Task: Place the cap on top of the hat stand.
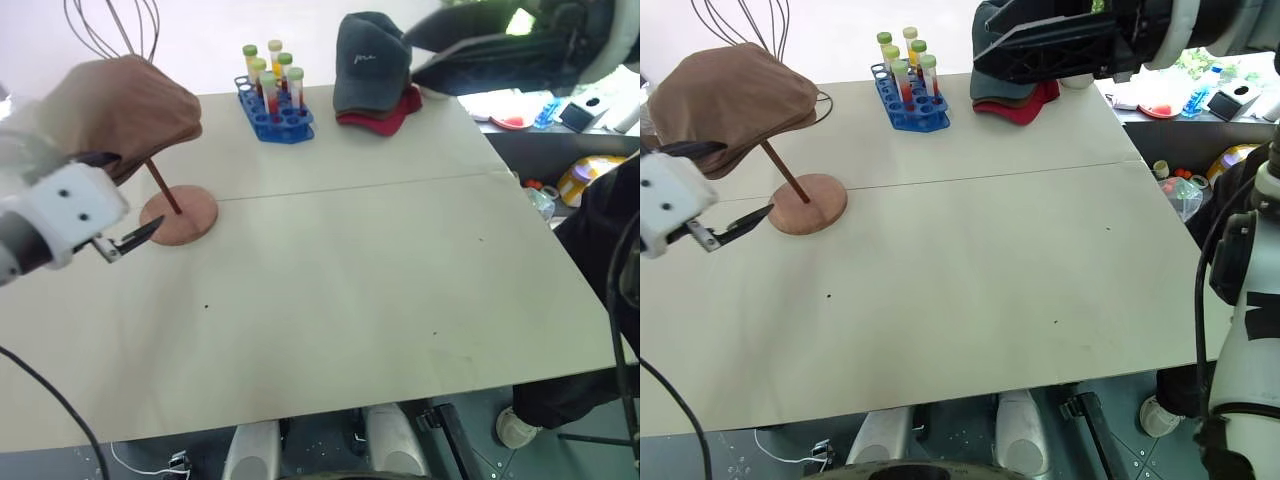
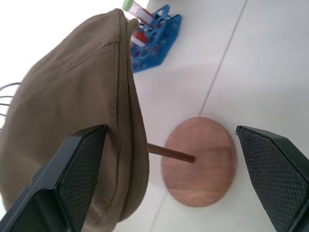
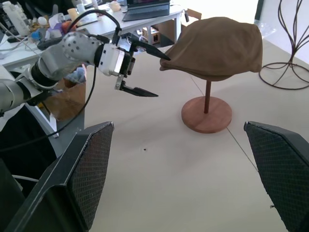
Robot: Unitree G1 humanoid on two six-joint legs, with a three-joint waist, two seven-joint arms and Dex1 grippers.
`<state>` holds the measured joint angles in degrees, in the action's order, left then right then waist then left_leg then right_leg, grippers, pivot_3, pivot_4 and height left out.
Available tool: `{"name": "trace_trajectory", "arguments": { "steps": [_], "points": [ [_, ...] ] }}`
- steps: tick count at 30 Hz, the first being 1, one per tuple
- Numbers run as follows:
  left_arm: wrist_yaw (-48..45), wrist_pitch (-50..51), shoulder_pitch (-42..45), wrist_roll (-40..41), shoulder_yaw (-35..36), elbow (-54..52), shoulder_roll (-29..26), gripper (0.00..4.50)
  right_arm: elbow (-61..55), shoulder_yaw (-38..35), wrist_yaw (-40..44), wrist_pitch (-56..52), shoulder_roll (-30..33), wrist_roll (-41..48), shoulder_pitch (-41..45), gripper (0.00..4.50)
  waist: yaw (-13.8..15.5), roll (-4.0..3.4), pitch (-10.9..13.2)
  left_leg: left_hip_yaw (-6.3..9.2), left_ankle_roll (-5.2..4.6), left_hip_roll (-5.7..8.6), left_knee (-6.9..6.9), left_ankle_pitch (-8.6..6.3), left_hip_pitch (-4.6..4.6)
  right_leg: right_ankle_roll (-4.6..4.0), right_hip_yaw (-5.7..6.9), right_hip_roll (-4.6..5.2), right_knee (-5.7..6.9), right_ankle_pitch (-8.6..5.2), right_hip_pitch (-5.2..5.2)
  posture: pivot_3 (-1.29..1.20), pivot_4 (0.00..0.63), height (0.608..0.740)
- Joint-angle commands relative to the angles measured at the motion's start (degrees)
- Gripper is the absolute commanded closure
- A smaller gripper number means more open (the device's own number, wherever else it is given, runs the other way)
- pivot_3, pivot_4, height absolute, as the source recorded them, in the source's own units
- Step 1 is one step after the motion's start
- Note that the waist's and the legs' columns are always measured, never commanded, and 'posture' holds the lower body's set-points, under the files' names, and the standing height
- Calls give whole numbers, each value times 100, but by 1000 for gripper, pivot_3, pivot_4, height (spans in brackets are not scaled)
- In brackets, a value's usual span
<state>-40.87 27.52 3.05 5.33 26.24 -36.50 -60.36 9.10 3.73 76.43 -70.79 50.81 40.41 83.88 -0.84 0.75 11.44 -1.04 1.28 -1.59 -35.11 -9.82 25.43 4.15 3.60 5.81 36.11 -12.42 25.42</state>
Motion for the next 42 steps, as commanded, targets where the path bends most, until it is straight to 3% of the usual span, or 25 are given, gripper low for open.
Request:
{"name": "trace_trajectory", "arguments": {
  "steps": [1,9,22,25,32,36,42],
  "points": [
    [606,-33,235,-593,-263,-198,98,0,-135,-170,9,-95,73,156,114,70,17,0,0,-1,0,-2,-1,0,0,-1,-1,-2,0,2,0,0,150,728],
    [1208,-460,199,-1784,-511,-169,160,0,-51,-303,24,94,1,232,42,70,21,1,-1,-6,-1,-4,-3,-1,0,0,-5,-4,-1,4,2,0,150,728],
    [1776,-445,732,-3567,-1901,186,528,0,-142,-429,-18,209,-54,341,-77,70,24,1,-1,-9,-2,-12,-4,-2,1,-1,-9,-14,-1,8,3,0,150,728],
    [1816,-502,781,-3717,-1863,293,657,863,-104,-436,1,267,-42,338,-117,0,24,1,-1,-9,-2,-13,-5,-2,1,-2,-10,-15,-1,8,3,0,150,728],
    [1928,-904,548,-3512,-1177,367,842,4412,-81,-390,26,365,-16,293,-194,0,23,2,-1,-10,-2,-16,-5,-2,0,-3,-12,-15,-1,9,4,0,150,728],
    [2014,-1836,362,-2914,-384,616,934,4467,-103,-386,32,391,-32,304,-237,0,22,2,-1,-10,-2,-19,-5,-2,0,-5,-12,-16,-1,10,5,0,150,728],
    [1808,-4667,-85,-1589,912,2026,705,4467,-21,-324,56,629,-148,223,-381,0,6,1,-2,-16,-2,-24,-4,-4,-1,-10,-14,-18,-1,13,11,0,150,728]
  ]
}}
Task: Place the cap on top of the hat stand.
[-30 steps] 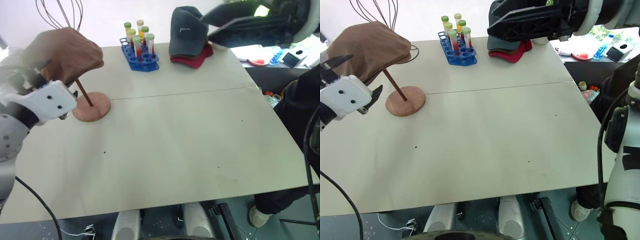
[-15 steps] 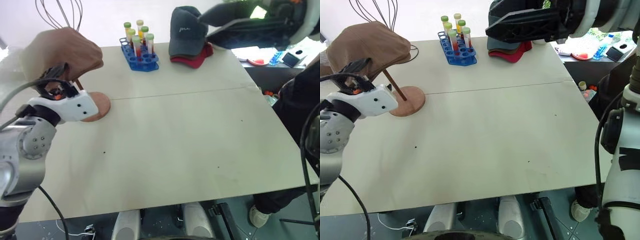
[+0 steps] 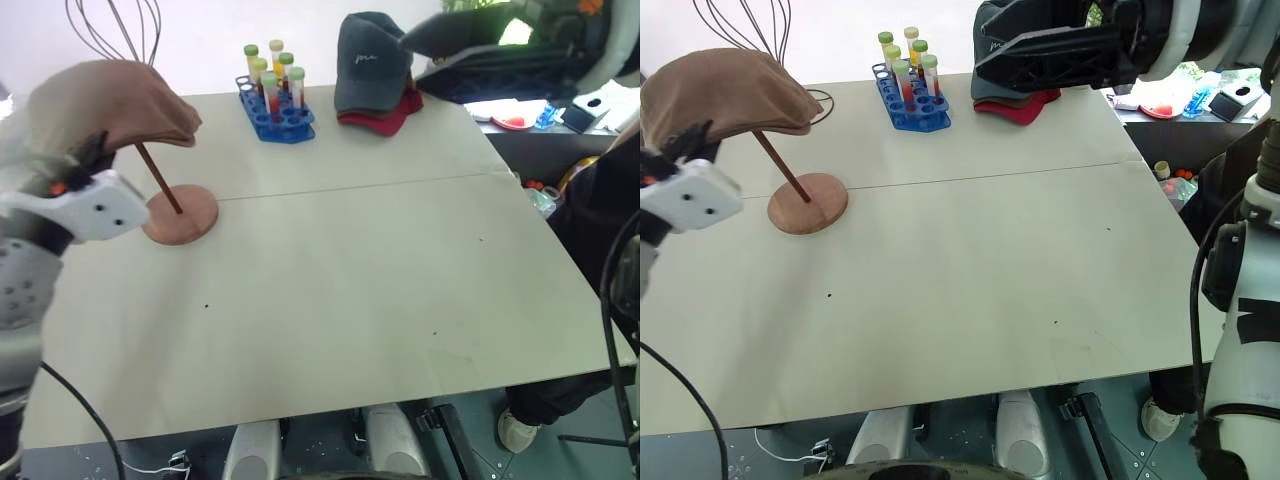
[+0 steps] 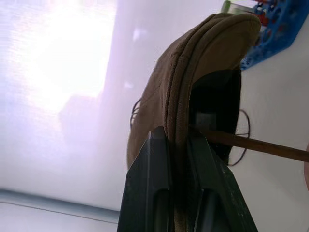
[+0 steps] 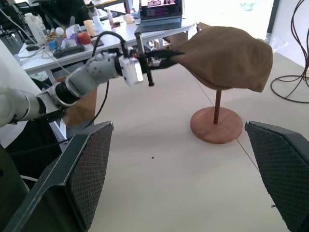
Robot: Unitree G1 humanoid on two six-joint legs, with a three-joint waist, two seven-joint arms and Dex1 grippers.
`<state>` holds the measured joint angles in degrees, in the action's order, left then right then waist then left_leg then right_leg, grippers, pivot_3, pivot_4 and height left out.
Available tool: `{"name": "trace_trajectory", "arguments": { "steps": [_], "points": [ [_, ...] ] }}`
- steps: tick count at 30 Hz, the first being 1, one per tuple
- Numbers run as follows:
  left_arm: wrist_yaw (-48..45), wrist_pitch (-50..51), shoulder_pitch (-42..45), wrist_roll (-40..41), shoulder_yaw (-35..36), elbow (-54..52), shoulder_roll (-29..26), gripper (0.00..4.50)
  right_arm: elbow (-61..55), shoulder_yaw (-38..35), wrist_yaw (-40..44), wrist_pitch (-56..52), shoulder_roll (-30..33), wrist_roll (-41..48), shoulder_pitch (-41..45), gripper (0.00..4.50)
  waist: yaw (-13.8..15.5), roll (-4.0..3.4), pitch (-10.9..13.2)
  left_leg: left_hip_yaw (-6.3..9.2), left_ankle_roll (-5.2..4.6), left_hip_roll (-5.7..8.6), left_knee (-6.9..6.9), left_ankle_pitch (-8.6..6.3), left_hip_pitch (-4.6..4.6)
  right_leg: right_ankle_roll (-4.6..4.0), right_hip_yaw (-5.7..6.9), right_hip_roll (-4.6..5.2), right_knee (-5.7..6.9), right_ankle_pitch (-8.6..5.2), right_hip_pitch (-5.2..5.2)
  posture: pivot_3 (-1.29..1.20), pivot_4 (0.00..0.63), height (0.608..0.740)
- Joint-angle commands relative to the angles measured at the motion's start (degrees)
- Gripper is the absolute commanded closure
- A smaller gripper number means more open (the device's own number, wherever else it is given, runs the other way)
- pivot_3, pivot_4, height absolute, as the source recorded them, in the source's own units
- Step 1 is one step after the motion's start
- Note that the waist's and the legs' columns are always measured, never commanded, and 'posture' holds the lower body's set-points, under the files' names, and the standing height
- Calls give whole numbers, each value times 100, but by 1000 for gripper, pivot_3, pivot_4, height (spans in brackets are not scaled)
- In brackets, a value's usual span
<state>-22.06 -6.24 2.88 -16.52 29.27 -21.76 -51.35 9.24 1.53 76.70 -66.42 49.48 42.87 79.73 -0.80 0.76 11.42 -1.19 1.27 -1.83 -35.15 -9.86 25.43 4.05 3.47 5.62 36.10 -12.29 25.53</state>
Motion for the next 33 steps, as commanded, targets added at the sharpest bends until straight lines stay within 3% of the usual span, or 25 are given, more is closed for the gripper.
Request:
{"name": "trace_trajectory", "arguments": {
  "steps": [1,11,17,20,26,27,30,33],
  "points": [
    [-154,-1715,-48,823,706,867,-268,4467,-17,-83,47,245,-26,-47,12,0,4,0,0,-1,0,-1,0,0,0,0,0,0,0,0,1,0,150,728],
    [-921,-4365,4,1788,858,3152,-1153,4467,128,43,262,441,-2,-245,12,0,-1,0,-1,-17,22,-7,2,-14,4,-4,-11,3,-2,1,14,0,150,728],
    [-932,-5124,431,1753,421,4186,-1399,4467,167,108,314,534,-59,-331,3,0,-10,-1,-1,-33,16,-10,7,-10,9,-5,-19,-2,2,3,31,0,150,728],
    [-867,-5182,580,1761,287,4321,-1336,3255,219,130,314,535,-89,-385,51,0,-8,0,-1,-36,16,-11,6,-10,9,-4,-21,-2,2,5,31,0,150,728],
    [-713,-5066,300,1614,512,4186,-1266,265,185,134,297,533,-96,-406,56,0,-9,0,-1,-37,14,-12,6,-9,9,-2,-21,-2,3,6,32,0,150,728],
    [-703,-5020,145,1593,612,4019,-1220,62,182,128,288,543,-99,-411,44,0,-21,0,-1,-37,14,-12,6,-9,9,-2,-22,-2,3,7,33,0,150,728],
    [-627,-4823,-247,1504,898,3542,-1051,62,167,99,257,529,-110,-406,32,0,-21,0,-1,-42,16,-16,8,-11,9,-5,-24,-1,2,5,36,0,150,728],
    [-458,-4097,-838,1048,1345,1980,-326,62,163,40,220,532,-118,-392,9,0,-21,0,-2,-48,17,-21,9,-13,10,-6,-27,1,2,6,41,0,150,728]
  ]
}}
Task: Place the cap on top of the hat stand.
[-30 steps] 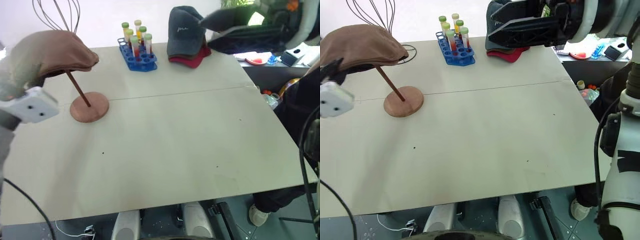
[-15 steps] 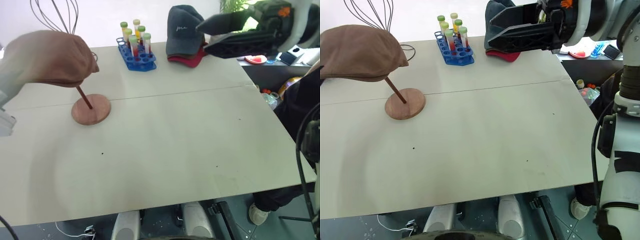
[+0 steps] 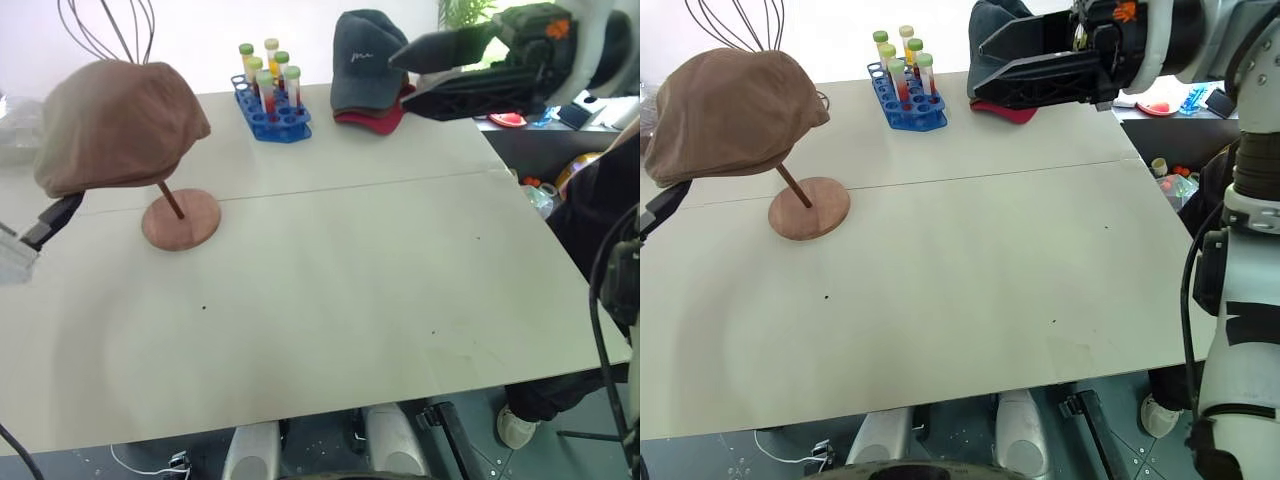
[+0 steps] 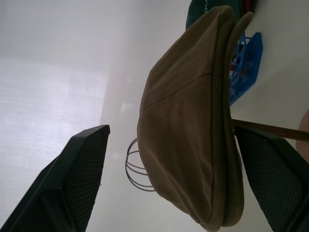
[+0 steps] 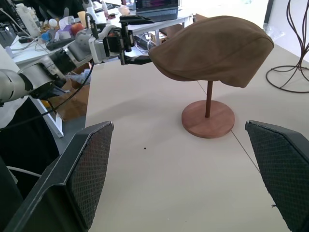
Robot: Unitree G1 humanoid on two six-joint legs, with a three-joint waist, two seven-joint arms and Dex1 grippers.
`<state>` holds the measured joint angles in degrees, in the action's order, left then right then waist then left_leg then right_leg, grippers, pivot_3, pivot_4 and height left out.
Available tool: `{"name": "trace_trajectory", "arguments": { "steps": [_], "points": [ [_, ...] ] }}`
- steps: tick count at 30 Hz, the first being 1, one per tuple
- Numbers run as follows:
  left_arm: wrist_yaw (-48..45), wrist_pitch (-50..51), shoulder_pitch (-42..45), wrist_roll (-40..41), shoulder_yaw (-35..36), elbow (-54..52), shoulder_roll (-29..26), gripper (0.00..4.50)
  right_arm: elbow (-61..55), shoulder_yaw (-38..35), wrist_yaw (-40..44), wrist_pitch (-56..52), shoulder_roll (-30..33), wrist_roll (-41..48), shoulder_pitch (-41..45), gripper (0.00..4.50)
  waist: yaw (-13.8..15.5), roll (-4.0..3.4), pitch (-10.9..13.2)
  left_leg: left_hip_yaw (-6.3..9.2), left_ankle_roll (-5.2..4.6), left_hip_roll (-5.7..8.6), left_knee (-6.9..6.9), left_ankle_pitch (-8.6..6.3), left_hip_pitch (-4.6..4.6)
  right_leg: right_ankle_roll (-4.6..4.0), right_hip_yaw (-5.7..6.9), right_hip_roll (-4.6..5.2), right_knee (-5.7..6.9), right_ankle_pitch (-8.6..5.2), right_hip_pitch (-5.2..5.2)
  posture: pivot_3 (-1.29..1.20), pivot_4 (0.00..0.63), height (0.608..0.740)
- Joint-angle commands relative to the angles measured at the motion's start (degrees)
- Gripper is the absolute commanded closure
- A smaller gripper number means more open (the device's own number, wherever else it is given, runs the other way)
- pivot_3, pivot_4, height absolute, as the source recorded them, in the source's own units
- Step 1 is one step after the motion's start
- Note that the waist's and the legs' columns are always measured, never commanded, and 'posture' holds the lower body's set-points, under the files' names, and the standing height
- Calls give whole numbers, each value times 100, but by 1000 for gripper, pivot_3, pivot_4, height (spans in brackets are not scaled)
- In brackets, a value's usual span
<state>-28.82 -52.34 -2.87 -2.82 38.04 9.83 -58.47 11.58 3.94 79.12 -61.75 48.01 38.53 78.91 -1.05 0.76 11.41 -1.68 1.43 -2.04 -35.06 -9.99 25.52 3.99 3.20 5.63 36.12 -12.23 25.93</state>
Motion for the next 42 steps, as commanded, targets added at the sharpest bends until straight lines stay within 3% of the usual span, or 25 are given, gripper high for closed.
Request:
{"name": "trace_trajectory", "arguments": {
  "steps": [1,5,10,16,24,27,34,37,42],
  "points": [
    [279,812,-386,-498,554,-1654,627,62,-69,-216,-33,68,29,47,81,0,7,1,-1,-3,-1,0,-1,-1,0,0,-2,1,1,0,0,0,150,728],
    [498,2024,-514,-1599,493,-3037,1451,62,-58,-253,-96,70,3,57,53,0,50,4,-4,-2,-2,1,-9,0,-1,-2,0,-4,2,2,-5,0,150,728],
    [822,3453,-158,-2893,247,-3821,2059,62,-56,-271,-192,32,-23,67,59,0,46,10,-8,-1,-4,1,-17,1,-5,2,0,-10,4,6,-13,0,150,728],
    [816,4507,94,-3727,-406,-4039,2293,62,-68,-317,-270,-49,39,90,102,0,45,10,-8,-1,-7,2,-17,2,-7,19,0,-12,7,16,-13,0,150,728],
    [874,5223,369,-4035,-1223,-3975,2381,62,-243,-363,-288,-158,124,184,118,0,45,11,-9,4,-8,1,-19,1,-6,18,0,-14,7,15,-14,0,150,728],
    [964,5199,405,-3931,-1220,-3880,2244,899,-261,-368,-329,-166,118,195,102,0,43,11,-9,4,-8,1,-20,1,-5,18,0,-13,7,15,-14,0,150,728],
    [1395,4028,164,-2906,-396,-3052,1433,4448,-241,-381,-397,-114,88,173,11,0,32,10,-9,5,-8,-1,-19,1,-6,13,-1,-12,8,13,-12,0,150,728],
    [1410,3272,45,-2274,-122,-2362,1025,4448,-206,-381,-435,-73,52,146,-5,0,31,10,-9,5,-8,-1,-18,0,-6,0,0,-10,7,5,-10,0,150,728],
    [1322,2588,6,-1914,-178,-1677,528,4448,-162,-370,-496,-55,13,124,7,0,34,10,-9,3,-5,-3,-17,-2,-4,-1,-1,-7,4,5,-8,0,150,728]
  ]
}}
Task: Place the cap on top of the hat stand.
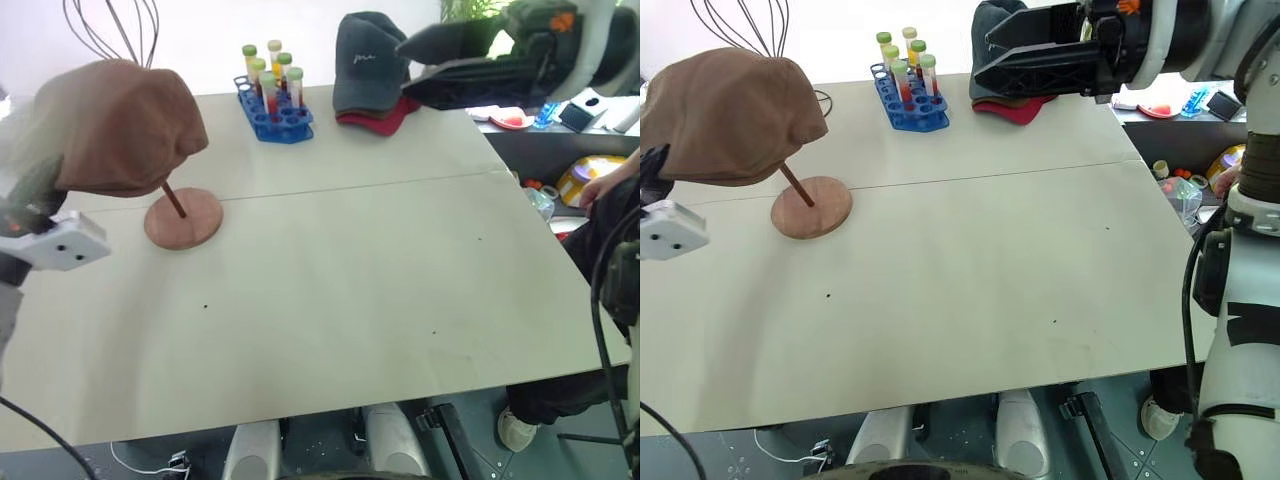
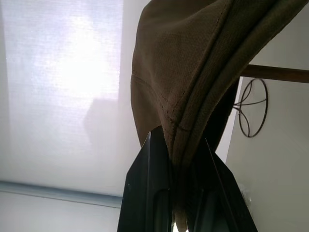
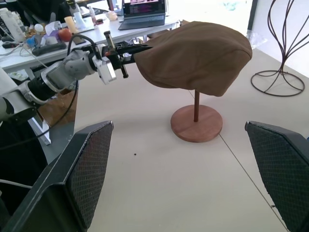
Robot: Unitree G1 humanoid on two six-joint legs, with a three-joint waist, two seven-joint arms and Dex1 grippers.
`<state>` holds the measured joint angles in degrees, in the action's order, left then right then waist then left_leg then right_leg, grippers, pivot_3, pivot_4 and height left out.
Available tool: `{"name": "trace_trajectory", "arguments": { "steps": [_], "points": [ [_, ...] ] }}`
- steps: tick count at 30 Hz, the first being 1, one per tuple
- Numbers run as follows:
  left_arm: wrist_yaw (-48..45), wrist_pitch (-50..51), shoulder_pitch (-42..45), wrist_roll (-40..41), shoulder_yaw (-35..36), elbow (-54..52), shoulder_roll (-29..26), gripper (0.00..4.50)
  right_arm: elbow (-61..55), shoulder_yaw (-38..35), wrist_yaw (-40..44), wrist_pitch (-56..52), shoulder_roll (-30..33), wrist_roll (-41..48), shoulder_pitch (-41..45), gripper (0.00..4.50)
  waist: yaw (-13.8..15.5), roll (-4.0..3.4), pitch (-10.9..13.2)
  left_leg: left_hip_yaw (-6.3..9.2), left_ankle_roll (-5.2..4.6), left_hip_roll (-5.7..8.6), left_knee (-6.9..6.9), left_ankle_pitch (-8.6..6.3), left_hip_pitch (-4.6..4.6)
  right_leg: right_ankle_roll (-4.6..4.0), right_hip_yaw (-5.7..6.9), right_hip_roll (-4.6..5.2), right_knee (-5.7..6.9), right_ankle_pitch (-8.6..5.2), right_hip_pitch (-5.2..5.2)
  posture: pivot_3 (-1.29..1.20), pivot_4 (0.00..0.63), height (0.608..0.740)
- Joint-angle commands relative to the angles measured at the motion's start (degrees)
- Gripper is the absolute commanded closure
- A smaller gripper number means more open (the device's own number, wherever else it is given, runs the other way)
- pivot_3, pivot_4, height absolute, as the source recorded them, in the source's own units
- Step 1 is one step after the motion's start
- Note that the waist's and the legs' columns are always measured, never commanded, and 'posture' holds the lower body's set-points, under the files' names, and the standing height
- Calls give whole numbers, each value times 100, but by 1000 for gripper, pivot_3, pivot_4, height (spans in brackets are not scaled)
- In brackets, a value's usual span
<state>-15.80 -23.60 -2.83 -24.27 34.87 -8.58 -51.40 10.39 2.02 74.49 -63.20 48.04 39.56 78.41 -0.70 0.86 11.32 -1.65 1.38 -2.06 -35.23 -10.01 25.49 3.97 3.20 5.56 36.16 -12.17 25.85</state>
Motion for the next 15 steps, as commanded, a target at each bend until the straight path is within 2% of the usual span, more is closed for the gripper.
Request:
{"name": "trace_trajectory", "arguments": {
  "steps": [1,5,8,14,15],
  "points": [
    [-6,-314,9,302,95,229,-209,4448,-42,-179,-44,87,4,22,62,0,-5,0,0,-1,1,-1,1,-1,0,0,0,0,-2,0,0,0,150,728],
    [-38,-377,-36,386,-63,261,-169,4448,-45,-187,-55,71,31,25,57,0,-10,0,0,-2,7,-2,6,-4,1,0,0,1,-2,0,5,0,150,728],
    [-127,-436,-109,644,-84,142,-92,3312,-70,-182,-59,62,58,25,45,0,-10,0,0,-4,1,-2,7,-1,2,0,-1,0,-2,1,6,0,150,728],
    [-382,-460,-374,1022,245,-223,-92,225,-35,-149,-39,163,73,-40,-25,0,-10,0,0,-6,2,-4,7,-1,2,-1,-1,0,-2,1,8,0,150,728],
    [-393,-536,-467,1033,375,-317,-76,225,-24,-146,-34,185,71,-50,-40,0,-12,0,0,-6,2,-4,7,-1,3,-1,-2,0,-3,1,8,0,150,728]
  ]
}}
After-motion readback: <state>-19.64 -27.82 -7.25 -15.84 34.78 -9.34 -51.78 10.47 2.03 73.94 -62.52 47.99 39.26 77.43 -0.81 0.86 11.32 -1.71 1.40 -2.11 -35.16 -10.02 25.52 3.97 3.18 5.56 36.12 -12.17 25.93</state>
